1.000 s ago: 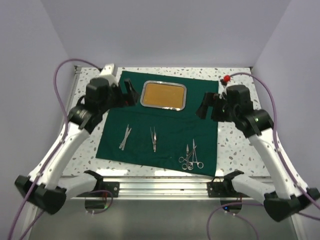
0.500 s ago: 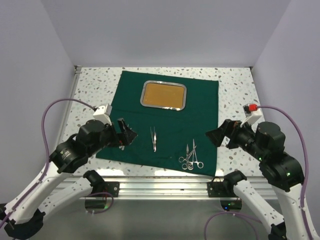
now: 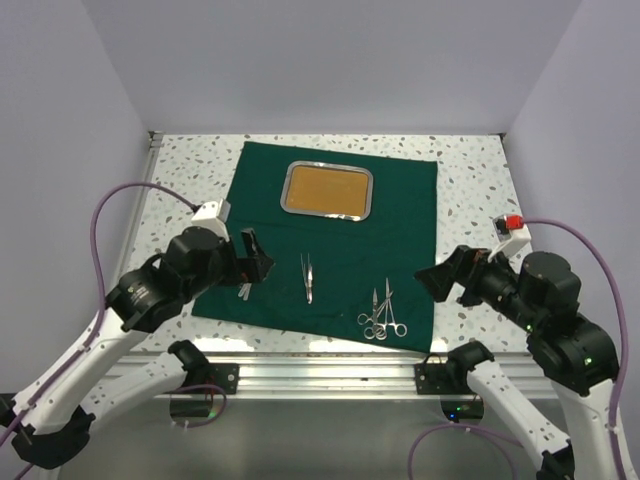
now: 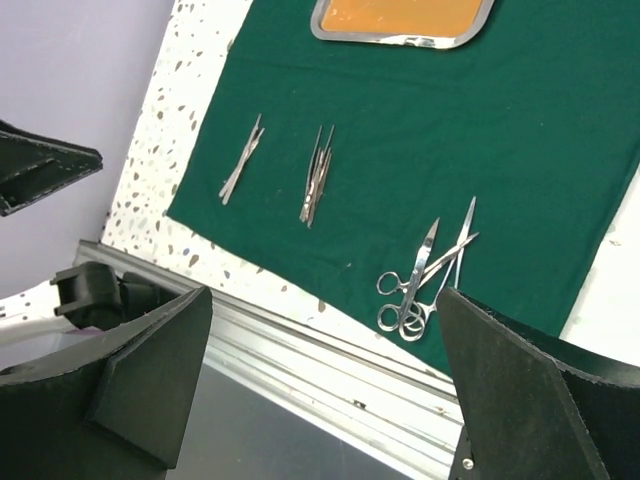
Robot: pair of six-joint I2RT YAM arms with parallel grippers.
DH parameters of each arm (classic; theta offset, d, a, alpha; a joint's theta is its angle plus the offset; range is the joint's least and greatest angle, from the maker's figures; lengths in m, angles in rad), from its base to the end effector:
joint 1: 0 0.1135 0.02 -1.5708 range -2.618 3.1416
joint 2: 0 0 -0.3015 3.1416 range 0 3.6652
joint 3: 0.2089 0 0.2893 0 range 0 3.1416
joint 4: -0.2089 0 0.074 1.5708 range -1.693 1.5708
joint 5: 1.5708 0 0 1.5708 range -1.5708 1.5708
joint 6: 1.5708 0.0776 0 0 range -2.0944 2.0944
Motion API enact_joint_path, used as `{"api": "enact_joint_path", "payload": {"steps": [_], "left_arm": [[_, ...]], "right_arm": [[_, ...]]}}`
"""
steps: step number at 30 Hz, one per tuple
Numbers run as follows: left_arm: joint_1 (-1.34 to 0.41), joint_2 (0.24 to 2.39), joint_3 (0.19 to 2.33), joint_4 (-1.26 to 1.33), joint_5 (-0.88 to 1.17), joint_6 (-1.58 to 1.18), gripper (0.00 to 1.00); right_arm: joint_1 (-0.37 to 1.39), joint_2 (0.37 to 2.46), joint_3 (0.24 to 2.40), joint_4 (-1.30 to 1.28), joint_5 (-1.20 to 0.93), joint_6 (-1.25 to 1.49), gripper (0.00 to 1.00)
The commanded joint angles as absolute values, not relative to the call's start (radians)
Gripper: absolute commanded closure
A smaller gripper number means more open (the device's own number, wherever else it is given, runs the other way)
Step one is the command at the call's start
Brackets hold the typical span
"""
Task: Open and lay out the surgical kit
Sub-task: Reset both arms
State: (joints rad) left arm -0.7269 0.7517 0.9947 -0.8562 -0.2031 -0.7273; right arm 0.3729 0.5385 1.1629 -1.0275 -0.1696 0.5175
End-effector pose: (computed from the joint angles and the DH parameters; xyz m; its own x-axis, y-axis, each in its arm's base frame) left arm 0.1469 -0.1097 0.3594 -0.6720 -0.2738 -0.6881 0.1082 0.8828 -0.4570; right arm 0.0829 0.0465 0.4232 -0.5667 0.3019 -0.7666 -0.2570 0.8193 0.5126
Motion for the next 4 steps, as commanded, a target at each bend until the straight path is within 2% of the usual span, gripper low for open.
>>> {"api": "enact_joint_path", "payload": {"steps": [1, 4], "left_arm": [[-0.729, 0.765, 1.049, -0.893, -0.256, -0.667, 0.01], [-0.729, 0.772, 1.061, -0.911, -0.294, -0.627, 0.0]], "right_arm": [[0.374, 0.54, 1.154, -0.991, -0.187, 0.557, 0.01], [0.374, 0.549, 1.155, -1.017, -0.054, 0.574, 0.01]]}}
